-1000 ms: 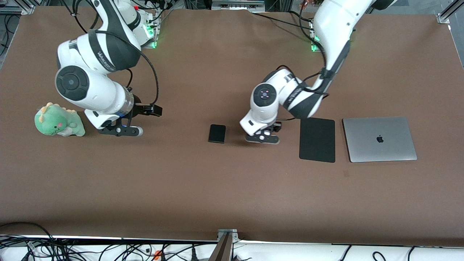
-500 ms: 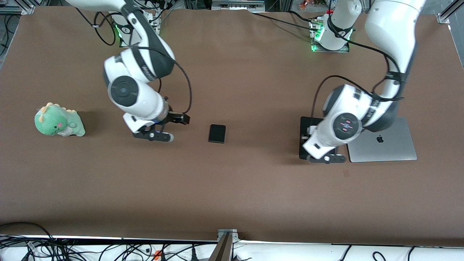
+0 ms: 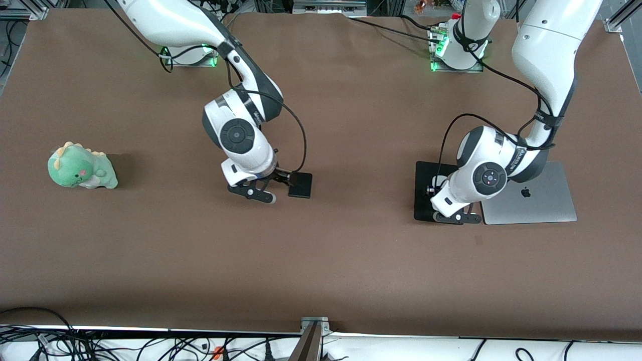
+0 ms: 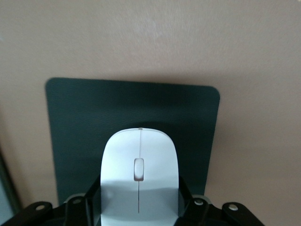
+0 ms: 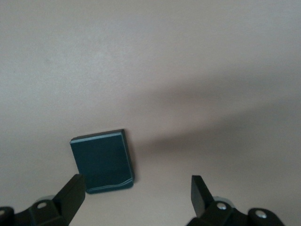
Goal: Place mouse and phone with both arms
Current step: 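Carry the mouse onto the black pad while the right gripper reaches the phone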
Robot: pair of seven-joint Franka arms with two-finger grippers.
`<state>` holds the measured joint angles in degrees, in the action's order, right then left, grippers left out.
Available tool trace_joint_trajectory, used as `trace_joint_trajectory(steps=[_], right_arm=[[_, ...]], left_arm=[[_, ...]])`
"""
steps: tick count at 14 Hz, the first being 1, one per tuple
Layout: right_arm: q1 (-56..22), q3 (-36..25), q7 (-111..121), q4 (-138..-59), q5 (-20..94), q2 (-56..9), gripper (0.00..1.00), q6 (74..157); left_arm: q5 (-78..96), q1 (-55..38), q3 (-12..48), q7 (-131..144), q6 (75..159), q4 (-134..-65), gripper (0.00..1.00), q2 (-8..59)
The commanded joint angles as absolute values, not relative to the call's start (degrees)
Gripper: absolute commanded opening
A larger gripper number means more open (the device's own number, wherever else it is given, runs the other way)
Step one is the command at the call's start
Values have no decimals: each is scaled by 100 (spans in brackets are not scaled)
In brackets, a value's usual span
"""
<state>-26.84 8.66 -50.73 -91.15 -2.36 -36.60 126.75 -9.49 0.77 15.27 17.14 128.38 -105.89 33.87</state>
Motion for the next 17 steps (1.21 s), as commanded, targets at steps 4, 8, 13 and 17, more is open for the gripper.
trace_joint_trajectory(steps=[4,8,13,17], right_arm=[[-3190,791,-5116,-8904,-606,-4174,100,13421],[-3305,791,-5002,-8561,-905,-4552,100,13430],[-3305,765,-4843,-8561,-984,-4728,100,13657],[-3313,756,-4843,-8543,-1002,-4851,100,13887]], left_arm=[[-861,193,1564,1608,13314,-10977,47,3278],[-888,193,1556,1608,13237,-10951,100,3226],[-888,193,1538,1617,11703,-10233,100,2725],[-862,246,1564,1600,9910,-8890,100,2593]])
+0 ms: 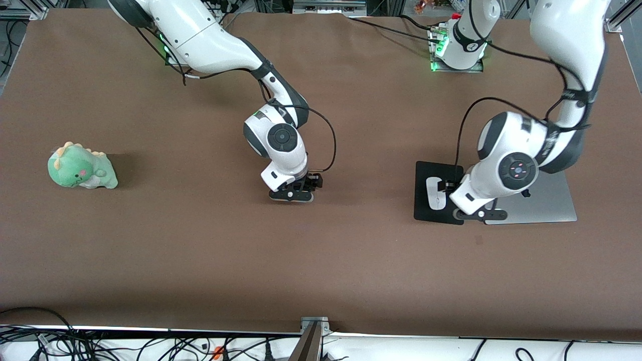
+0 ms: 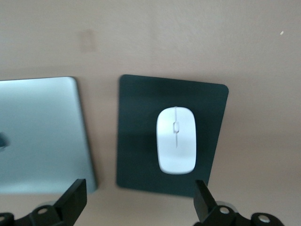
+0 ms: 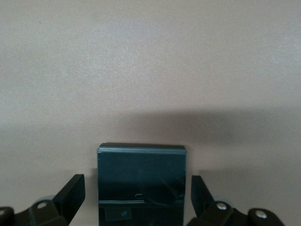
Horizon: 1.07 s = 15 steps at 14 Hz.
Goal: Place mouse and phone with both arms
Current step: 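Carry the mouse onto the black pad while the right gripper reaches the phone, then release the mouse with the left gripper while the right gripper grasps the phone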
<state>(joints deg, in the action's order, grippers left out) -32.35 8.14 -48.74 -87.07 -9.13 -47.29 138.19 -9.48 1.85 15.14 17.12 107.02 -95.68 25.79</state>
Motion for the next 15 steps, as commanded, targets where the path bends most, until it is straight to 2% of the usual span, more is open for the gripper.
trace_joint_trajectory(steps=[1,5,7,9,10,12,15], right_arm=[[-3313,756,-4843,-8543,-1019,-4860,100,13887],[-3305,756,-4843,-8543,-1213,-4939,98,13887],[-3313,703,-4834,-8543,-1283,-5001,85,13887],[-3305,694,-4773,-8543,-1292,-5001,65,13861],[-3296,694,-4755,-8543,-1283,-4992,52,13826],[-3252,694,-4685,-8491,-1257,-4957,35,13677],[-3103,712,-4028,-7702,-1143,-4948,28,12371]], left_arm=[[-853,237,1564,1495,9444,-8503,100,2593],[-853,378,1556,1056,8195,-7508,100,2566],[-853,509,1538,705,7631,-7094,100,2418],[-800,772,1573,327,7375,-7058,100,2137],[-643,852,1556,290,7278,-7066,100,1953],[-606,861,1538,272,7128,-7180,100,1671],[-598,1115,1573,264,7469,-7548,100,1443]])
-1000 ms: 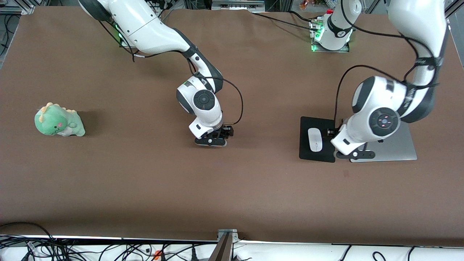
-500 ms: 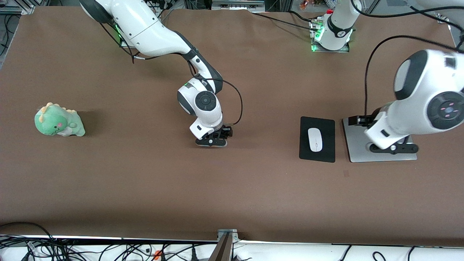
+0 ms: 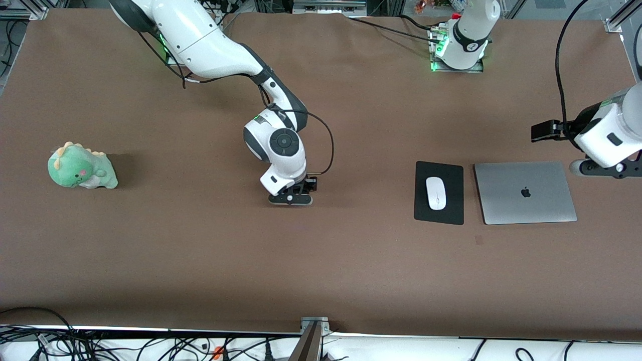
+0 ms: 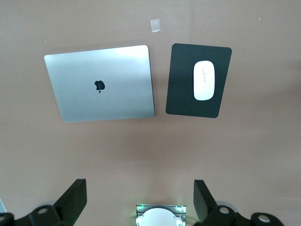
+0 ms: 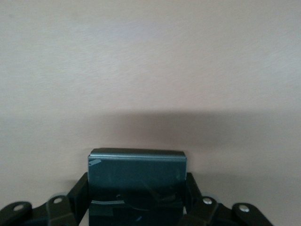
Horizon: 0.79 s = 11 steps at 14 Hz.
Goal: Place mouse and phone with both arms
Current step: 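Carry the phone toward the plush toy while the left gripper withdraws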
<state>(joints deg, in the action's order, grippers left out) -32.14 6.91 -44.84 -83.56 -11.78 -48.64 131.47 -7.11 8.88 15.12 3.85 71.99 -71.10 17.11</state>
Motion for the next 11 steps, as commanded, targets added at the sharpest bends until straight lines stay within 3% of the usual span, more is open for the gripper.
trace_joint_trajectory(steps=[1,6,9,11], right_arm=[[-2998,703,-3677,-7551,-882,-4896,27,12105],[-2094,642,-1533,-7488,-142,-4387,23,11287],[-1540,633,-820,-7768,-123,-4062,23,11136],[-1250,615,-511,-8111,-132,-3860,22,11136]], left_arm=[[-598,1177,1573,255,7558,-7759,100,1311],[-283,1406,1556,-290,8533,-9042,100,485],[-176,1286,1425,-290,8780,-9342,100,221],[-106,190,157,-246,8815,-9439,100,123]])
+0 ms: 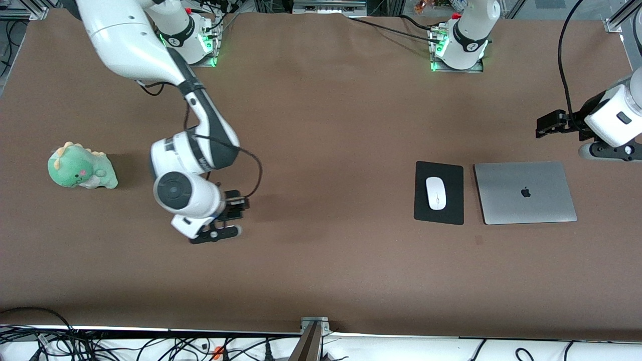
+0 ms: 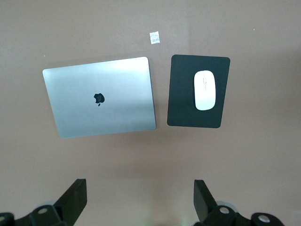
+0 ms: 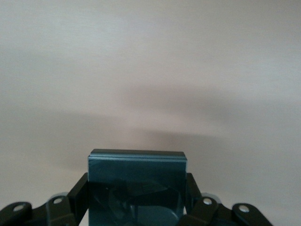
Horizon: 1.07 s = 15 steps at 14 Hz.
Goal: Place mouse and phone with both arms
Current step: 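Carry the phone toward the plush toy while the left gripper withdraws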
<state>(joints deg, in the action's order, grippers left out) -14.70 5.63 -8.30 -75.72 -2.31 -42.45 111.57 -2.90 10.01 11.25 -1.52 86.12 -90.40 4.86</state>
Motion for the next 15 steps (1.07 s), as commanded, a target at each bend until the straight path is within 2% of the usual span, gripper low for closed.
trace_joint_trajectory(steps=[1,4,7,11,15], right_arm=[[-1109,598,-431,-8391,-158,-3702,21,11144],[-740,475,-317,-9182,-211,-3262,20,11302],[-528,212,-97,-9596,-211,-3033,20,11416],[-475,-192,-18,-10326,-220,-2795,19,12118],[-475,-676,148,-10906,-220,-2760,18,12962]], left_arm=[[-71,54,54,-246,8815,-9439,100,114],[-140,-140,-44,-72,8895,-9483,100,18],[-149,-343,-141,780,9052,-9667,100,-140],[-114,-229,-176,642,9737,-10352,100,-579],[-114,-106,-158,88,9660,-10354,100,-580]])
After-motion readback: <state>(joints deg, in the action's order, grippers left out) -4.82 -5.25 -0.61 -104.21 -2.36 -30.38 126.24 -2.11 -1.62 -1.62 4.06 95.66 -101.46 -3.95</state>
